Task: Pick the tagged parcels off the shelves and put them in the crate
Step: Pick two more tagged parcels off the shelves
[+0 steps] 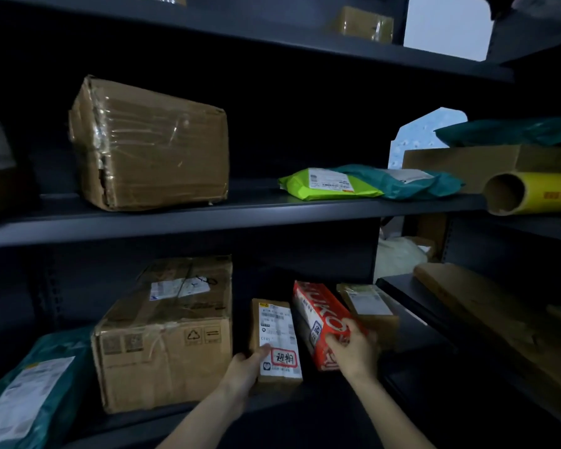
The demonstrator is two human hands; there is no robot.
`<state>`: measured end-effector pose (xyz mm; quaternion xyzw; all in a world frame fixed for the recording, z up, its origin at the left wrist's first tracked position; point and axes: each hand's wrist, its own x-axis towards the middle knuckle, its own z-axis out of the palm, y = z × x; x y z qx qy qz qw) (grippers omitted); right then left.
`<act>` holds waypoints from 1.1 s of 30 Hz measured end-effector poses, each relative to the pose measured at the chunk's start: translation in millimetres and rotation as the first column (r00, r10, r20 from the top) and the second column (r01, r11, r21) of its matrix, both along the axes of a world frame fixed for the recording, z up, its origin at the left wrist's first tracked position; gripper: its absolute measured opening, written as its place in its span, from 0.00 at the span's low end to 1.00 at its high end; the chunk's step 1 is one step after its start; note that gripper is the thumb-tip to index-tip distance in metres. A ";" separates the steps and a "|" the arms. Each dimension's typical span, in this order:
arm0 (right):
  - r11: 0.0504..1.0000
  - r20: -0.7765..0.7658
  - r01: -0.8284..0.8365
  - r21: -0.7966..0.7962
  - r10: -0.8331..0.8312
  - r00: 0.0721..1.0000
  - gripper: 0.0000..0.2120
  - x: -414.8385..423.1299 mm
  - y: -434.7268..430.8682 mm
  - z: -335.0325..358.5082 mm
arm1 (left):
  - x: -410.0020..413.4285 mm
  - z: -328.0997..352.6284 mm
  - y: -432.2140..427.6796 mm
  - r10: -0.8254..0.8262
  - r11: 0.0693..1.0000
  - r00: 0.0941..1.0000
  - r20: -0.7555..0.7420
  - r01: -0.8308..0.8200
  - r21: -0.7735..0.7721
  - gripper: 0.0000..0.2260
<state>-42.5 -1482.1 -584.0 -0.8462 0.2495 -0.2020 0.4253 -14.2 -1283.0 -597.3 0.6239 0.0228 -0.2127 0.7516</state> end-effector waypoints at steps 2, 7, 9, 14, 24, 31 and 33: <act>0.931 0.152 -0.058 0.361 0.002 0.988 0.21 -4.3 -5.7 -2.9 | 3.5 0.7 -8.0 0.062 0.998 0.998 -0.006 -0.062 -0.001 0.18; 0.661 0.129 -0.071 0.747 -0.039 0.991 0.11 -13.5 -8.0 -17.7 | 8.0 -0.6 -20.0 0.089 0.995 0.996 0.024 -0.089 -0.037 0.20; 0.630 0.070 -0.034 0.776 -0.034 0.997 0.11 -14.6 -8.4 -23.0 | 8.5 -1.1 -22.2 0.083 0.996 0.996 0.029 -0.082 -0.046 0.19; 0.672 0.010 -0.014 0.741 0.010 1.000 0.10 -17.7 -12.1 -19.8 | 12.2 -1.5 -30.1 0.095 0.994 0.995 0.034 -0.093 -0.062 0.18; 0.880 -0.083 0.136 -0.455 -0.194 0.978 0.32 23.3 -70.3 20.3 | 25.6 -6.5 -24.3 0.110 0.992 0.993 0.053 -0.106 -0.062 0.14; 0.916 -0.229 0.084 -0.393 -0.186 0.956 0.37 32.6 -74.4 0.5 | 24.6 -1.8 -14.5 0.117 0.991 0.991 0.060 -0.112 -0.078 0.12; 0.906 -0.147 0.137 -0.401 -0.212 0.966 0.36 19.4 -69.6 -11.0 | 23.1 -0.2 -14.4 0.122 0.990 0.990 0.066 -0.117 -0.080 0.11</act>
